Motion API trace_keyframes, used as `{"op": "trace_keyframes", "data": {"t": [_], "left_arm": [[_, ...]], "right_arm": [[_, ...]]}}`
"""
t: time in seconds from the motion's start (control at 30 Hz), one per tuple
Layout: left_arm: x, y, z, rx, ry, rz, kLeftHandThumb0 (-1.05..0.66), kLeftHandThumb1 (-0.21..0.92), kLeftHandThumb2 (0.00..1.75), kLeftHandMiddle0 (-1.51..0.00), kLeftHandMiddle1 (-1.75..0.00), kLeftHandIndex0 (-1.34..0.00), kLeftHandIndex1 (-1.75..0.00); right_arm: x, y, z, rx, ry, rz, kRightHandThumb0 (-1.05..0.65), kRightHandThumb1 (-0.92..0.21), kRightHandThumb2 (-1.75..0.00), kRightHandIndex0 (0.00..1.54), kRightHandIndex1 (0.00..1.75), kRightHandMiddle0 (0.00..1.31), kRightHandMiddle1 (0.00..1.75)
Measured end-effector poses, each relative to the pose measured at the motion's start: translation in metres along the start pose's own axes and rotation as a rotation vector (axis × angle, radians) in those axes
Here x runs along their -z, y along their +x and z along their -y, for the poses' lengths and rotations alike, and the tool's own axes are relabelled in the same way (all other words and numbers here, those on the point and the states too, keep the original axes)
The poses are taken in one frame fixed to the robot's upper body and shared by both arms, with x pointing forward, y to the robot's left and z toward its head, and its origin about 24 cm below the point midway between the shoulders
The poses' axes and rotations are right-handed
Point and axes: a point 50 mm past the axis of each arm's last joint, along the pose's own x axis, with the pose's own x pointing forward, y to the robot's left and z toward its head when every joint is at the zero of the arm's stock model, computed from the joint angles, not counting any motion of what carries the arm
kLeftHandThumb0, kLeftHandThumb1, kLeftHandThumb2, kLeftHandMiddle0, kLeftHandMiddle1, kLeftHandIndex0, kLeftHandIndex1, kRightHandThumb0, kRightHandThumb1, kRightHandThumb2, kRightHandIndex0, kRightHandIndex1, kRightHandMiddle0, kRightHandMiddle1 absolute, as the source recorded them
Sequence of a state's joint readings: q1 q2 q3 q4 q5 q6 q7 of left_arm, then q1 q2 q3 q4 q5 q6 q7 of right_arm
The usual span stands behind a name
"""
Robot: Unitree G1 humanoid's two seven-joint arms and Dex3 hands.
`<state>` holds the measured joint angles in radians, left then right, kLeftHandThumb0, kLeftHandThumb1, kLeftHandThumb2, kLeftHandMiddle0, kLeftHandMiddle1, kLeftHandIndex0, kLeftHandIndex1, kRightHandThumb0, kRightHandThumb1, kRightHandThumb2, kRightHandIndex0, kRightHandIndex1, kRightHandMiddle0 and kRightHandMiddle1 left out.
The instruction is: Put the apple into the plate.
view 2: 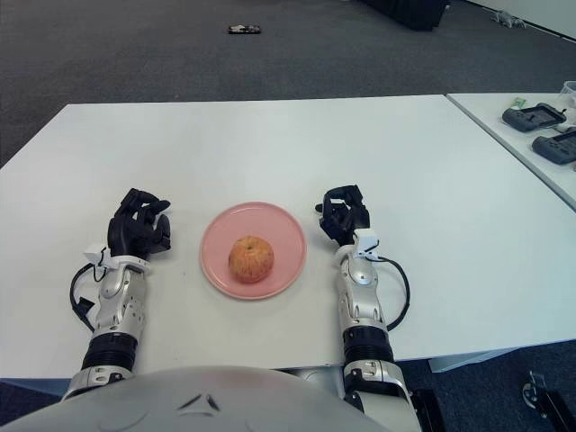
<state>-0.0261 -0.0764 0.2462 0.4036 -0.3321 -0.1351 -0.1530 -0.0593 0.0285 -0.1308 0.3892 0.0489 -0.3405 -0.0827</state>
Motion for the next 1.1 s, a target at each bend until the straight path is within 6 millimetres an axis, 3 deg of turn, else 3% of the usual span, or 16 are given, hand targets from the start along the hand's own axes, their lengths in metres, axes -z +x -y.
{"op": "trace_keyframes", "data": {"t": [1.1], "left_arm": [[0.000, -0.001, 0.001, 0.022, 0.097, -0.006, -0.01, -0.08, 1.75, -0.93, -1.75, -0.71, -1.65]], "right_arm": [[0.003, -0.015, -0.005, 0.103, -0.042, 0.048, -0.39, -0.65, -0.90, 0.65, 1.34, 0.36, 1.75]]}}
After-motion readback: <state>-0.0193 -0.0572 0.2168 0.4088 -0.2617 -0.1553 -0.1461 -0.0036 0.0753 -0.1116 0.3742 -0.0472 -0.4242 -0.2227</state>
